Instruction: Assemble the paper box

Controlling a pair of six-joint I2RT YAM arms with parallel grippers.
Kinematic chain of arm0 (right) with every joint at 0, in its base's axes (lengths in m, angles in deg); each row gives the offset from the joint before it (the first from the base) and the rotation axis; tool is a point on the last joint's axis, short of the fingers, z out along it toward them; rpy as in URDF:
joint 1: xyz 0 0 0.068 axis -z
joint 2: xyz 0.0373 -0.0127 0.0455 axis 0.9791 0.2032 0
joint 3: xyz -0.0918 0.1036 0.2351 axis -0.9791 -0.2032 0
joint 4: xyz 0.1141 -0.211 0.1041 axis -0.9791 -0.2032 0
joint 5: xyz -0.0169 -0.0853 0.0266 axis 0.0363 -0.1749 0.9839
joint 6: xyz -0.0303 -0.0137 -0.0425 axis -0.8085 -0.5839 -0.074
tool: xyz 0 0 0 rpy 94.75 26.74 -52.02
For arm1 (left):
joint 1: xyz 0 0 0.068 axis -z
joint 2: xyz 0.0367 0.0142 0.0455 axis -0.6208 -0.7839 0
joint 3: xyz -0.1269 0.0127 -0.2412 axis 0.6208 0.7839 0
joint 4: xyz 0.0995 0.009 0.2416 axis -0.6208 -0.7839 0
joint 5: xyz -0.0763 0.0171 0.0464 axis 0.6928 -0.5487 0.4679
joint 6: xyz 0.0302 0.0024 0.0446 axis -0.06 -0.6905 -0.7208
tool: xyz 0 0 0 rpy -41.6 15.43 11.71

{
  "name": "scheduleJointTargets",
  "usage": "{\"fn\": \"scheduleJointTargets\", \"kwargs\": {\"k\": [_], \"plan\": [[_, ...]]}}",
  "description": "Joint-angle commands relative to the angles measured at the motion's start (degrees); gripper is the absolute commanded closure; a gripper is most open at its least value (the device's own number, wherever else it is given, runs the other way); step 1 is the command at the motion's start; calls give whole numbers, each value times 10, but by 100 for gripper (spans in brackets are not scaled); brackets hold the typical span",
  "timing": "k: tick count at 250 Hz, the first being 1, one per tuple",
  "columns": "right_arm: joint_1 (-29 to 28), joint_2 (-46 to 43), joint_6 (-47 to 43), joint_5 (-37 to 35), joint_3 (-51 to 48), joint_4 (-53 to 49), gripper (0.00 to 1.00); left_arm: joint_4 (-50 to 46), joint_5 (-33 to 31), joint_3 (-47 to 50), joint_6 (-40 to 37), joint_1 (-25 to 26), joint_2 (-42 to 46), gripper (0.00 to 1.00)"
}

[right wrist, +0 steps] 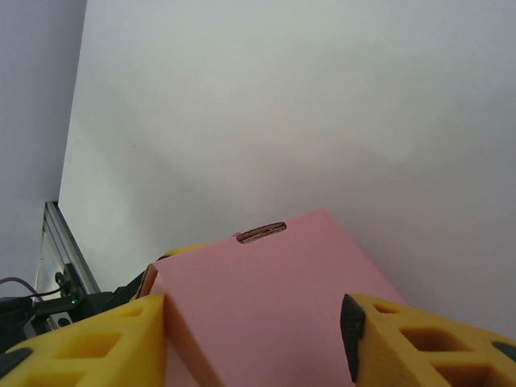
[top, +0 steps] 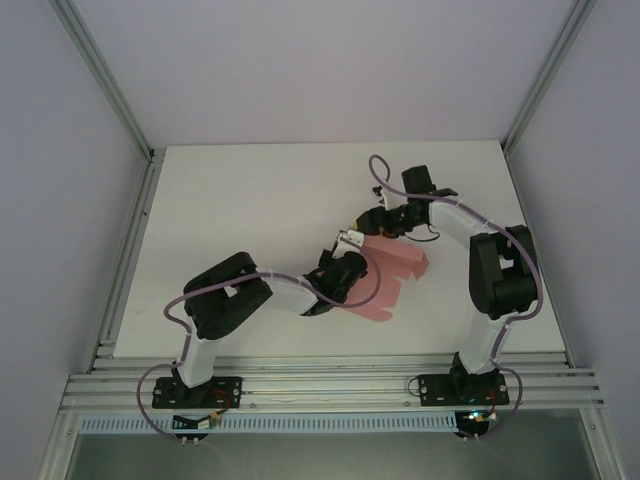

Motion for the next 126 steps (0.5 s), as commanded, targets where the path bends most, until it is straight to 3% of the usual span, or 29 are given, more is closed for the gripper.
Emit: {"fn": "scheduleJointTargets", "kwargs": {"k": [1, 21, 32, 75, 101, 126], "plan": [[-17, -10, 31, -42, 28, -111, 34, -15, 71, 49, -69, -22, 33, 100], [-11, -27, 33, -73, 70, -111, 22, 14, 90, 74, -61, -22, 52, 100], [-11, -42, 31, -89, 90, -112, 0, 14, 91, 79, -56, -23, 60, 100], [-9, -123, 34, -161, 118, -99, 0, 22, 118, 106, -2, -38, 97, 100], [-5, -183, 41, -198, 94, -100, 0, 46, 180, 140, 63, -71, 131, 100], [2, -253, 56, -207, 41, -87, 0, 101, 297, 183, 150, -129, 162, 100]]}}
